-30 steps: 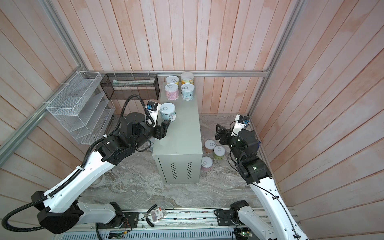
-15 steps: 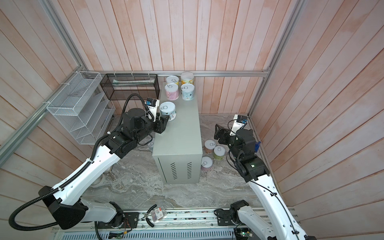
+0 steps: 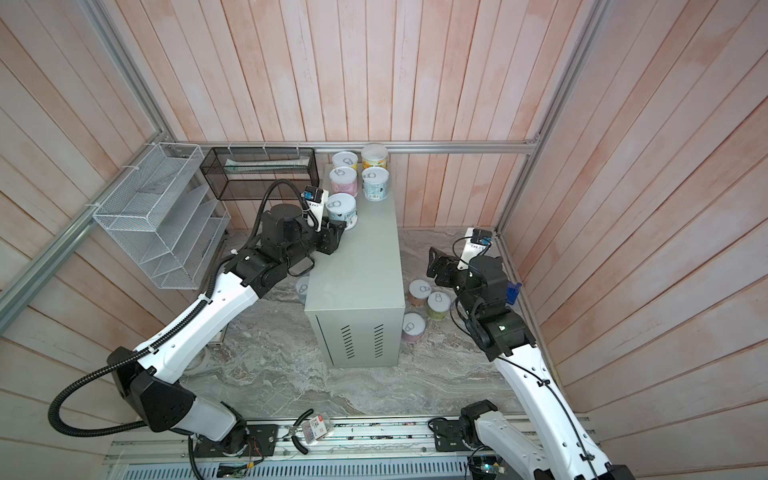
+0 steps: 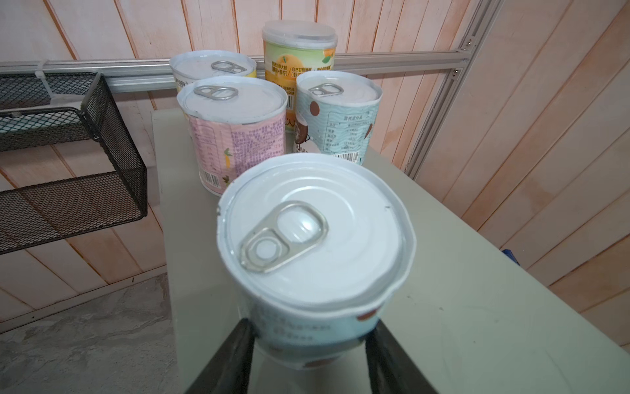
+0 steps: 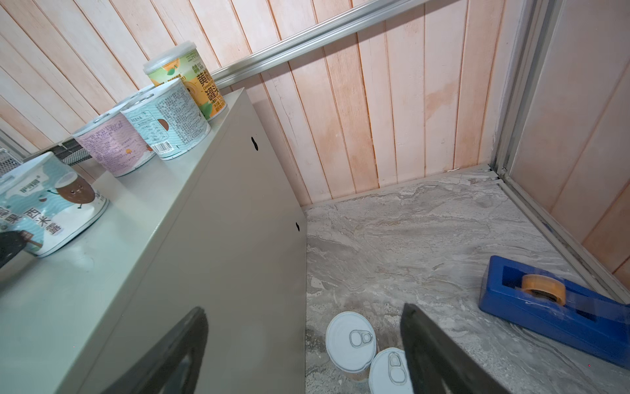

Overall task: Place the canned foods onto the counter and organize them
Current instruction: 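Lower the pale-blue can onto the cabinet top nearest the robot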

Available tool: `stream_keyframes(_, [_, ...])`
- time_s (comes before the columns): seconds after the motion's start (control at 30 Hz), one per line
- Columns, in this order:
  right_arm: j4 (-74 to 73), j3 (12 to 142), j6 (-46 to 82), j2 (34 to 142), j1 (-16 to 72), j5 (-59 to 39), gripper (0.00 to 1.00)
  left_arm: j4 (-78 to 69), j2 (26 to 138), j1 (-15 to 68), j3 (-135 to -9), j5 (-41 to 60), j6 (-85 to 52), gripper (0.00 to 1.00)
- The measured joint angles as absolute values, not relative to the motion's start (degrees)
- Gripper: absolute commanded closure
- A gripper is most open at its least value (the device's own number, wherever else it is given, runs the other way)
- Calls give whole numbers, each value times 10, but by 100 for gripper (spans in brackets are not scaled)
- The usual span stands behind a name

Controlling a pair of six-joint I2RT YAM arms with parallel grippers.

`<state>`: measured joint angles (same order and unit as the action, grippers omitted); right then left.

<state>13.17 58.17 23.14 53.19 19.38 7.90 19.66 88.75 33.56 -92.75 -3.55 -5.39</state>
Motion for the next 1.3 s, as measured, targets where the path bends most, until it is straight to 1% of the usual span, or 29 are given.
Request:
stream_keyframes(1.1, [120,578,229,549,194,90,13,186,944,302,-972,-27,-54,46])
stream_keyframes(1.3, [121,577,229,549,194,94,13,191,939,301,-971,-28,-54,41])
